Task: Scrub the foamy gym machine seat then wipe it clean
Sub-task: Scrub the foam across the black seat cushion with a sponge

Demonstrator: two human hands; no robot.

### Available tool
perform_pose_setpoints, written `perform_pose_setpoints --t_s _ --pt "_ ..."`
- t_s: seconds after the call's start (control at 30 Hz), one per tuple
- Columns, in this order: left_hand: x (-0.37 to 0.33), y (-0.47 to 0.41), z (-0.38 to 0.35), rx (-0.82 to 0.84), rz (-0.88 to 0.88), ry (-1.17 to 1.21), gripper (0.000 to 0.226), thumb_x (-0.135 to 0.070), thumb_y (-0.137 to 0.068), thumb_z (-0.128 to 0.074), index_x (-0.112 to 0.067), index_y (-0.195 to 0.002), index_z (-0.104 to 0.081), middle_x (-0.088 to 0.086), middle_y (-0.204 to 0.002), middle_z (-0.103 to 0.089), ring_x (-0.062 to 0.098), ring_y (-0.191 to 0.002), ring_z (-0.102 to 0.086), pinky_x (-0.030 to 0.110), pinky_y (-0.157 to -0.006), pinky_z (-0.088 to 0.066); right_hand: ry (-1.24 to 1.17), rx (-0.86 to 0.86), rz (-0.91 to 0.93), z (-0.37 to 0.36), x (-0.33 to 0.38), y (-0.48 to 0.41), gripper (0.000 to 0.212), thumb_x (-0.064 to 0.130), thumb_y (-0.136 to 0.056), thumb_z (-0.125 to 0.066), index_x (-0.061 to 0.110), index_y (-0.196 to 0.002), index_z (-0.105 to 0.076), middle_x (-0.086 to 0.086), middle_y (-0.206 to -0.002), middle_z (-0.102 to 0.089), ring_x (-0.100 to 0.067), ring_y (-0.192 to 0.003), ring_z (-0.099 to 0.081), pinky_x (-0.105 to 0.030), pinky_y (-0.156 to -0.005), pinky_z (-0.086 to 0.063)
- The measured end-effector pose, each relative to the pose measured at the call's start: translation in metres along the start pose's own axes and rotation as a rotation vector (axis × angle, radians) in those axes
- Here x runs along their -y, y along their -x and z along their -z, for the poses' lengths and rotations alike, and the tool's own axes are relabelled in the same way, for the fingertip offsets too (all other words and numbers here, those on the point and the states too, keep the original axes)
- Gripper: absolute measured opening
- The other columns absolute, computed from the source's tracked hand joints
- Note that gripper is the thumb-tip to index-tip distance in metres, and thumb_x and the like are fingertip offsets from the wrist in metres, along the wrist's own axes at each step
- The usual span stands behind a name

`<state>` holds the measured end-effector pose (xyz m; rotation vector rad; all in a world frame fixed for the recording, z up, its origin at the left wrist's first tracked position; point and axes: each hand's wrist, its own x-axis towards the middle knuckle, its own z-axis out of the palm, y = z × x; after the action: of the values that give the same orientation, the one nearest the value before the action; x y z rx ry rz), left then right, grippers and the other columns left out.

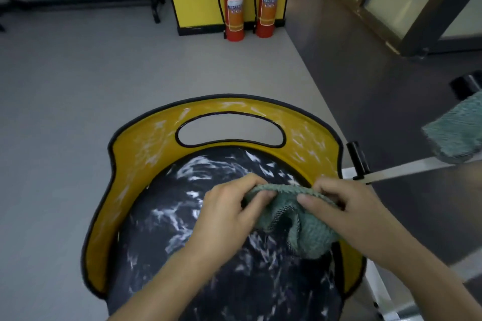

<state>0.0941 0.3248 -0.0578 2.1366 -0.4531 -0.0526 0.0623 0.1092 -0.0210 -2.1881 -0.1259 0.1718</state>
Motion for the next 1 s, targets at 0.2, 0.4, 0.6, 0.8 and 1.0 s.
perform_pose_setpoints --t_s 0.2,0.4,0.6,0.8,1.0 --pt "0.056 0.012 0.017 -0.107 0.034 -0.044 0.021 -0.042 -0.099 -0.058 -0.030 -0.083 -0.064 -0.008 -0.076 -0.065 0.013 -0.073 -0.061 0.039 -0.064 -0.049 0.016 0.096 0.083 -0.049 -0.009 -0.020 0.040 0.057 -0.091 -0.059 0.018 -0.082 -0.060 -0.009 -0.074 -0.053 -0.028 -0.067 -0.052 -0.037 -0.062 -0.039" --pt "0.060 0.051 0.032 -0.149 0.072 -0.137 0.036 -0.052 -0.097 -0.055 -0.023 -0.081 -0.066 -0.003 -0.073 -0.065 0.015 -0.070 -0.059 0.045 -0.064 -0.050 0.235 0.101 0.029 -0.067 0.000 0.004 0.053 0.065 -0.093 -0.050 0.022 -0.062 -0.042 0.005 -0.056 -0.039 -0.010 -0.050 -0.040 -0.036 -0.057 -0.034" --pt "0.032 0.102 0.033 -0.231 0.175 -0.136 0.050 -0.047 -0.101 -0.053 -0.014 -0.067 -0.040 0.002 -0.057 -0.038 0.018 -0.053 -0.038 0.037 -0.053 -0.022 0.493 -0.124 0.097 -0.103 0.032 0.052 0.060 0.060 -0.101 -0.042 0.018 -0.059 -0.033 0.001 -0.050 -0.030 -0.016 -0.044 -0.031 -0.036 -0.050 -0.024" --pt "0.021 0.140 0.022 -0.249 0.303 0.257 0.043 -0.036 -0.104 -0.051 -0.013 -0.069 -0.043 -0.003 -0.058 -0.037 0.015 -0.055 -0.034 0.034 -0.058 -0.026 0.375 -0.247 0.063 -0.151 0.035 0.091 0.059 0.055 -0.103 -0.043 0.018 -0.058 -0.034 0.004 -0.048 -0.034 -0.012 -0.043 -0.035 -0.030 -0.049 -0.022" --pt "0.016 0.156 0.012 -0.248 0.457 0.546 0.034 -0.036 -0.106 -0.046 -0.015 -0.090 -0.067 0.001 -0.082 -0.067 0.019 -0.081 -0.064 0.040 -0.075 -0.054 0.321 -0.203 0.041 -0.173 0.037 0.104 0.049 0.055 -0.105 -0.036 0.024 -0.081 -0.066 0.004 -0.061 -0.060 -0.011 -0.062 -0.059 -0.036 -0.062 -0.042"
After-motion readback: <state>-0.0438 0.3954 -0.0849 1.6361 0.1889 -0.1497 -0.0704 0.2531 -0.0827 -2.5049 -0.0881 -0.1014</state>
